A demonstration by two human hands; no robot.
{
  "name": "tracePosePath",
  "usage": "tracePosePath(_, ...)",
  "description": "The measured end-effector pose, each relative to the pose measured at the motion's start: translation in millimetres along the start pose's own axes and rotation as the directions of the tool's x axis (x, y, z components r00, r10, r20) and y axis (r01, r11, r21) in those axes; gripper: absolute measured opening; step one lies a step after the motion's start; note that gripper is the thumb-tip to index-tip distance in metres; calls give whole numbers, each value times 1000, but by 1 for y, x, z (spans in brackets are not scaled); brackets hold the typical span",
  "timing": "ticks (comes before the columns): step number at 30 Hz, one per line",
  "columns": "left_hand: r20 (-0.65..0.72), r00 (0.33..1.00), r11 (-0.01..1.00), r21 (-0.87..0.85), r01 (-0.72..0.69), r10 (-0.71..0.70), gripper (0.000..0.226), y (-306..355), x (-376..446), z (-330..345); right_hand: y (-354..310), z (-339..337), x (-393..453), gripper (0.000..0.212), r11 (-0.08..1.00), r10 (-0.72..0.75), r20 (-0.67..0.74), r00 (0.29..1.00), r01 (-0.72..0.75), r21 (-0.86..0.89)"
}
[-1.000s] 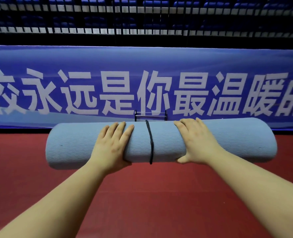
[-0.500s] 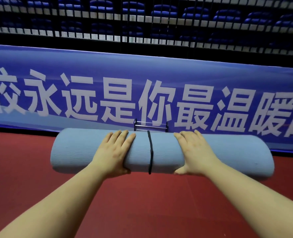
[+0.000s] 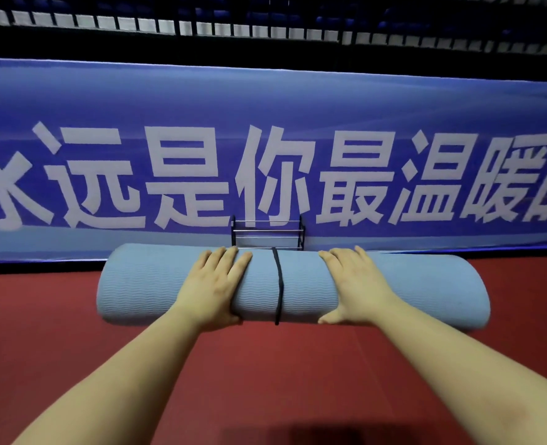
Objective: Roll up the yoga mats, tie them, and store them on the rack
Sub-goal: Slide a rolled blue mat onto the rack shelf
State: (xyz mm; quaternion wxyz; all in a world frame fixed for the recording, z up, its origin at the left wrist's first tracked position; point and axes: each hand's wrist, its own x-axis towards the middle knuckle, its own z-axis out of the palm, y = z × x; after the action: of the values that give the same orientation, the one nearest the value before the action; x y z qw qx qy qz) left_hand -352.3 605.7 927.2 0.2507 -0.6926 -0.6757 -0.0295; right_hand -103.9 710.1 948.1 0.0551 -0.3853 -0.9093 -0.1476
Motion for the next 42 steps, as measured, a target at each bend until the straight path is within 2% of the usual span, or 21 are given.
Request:
tracePosePath(7,24,1000,999,-33,-12,12,127,-15,129,94,75,71,124,122,1000,-12,41,999,13,-7)
tracePosePath(14,76,996,997,-49,55,-51,127,-16,291,176,187,131,267,121,998,-60,55,997,60,6)
tracePosePath(20,148,988,994,-90,67,-53,123,-13,413,255,271,191,372,121,997,-83,124,989,81,19)
tracePosePath(31,138,990,983,-182,9,17,114,-1,703,419,457,308,574,121,999,29,186,982,-33,16)
tracePosePath(37,141,982,974,-204,-95,125,112,36,851,472,577,362,640,123,993,101,230,968,-113,40)
tracePosePath(42,171,977,980,-174,-102,132,109,82,956,528,678,428,694,122,993,85,240,967,-101,56)
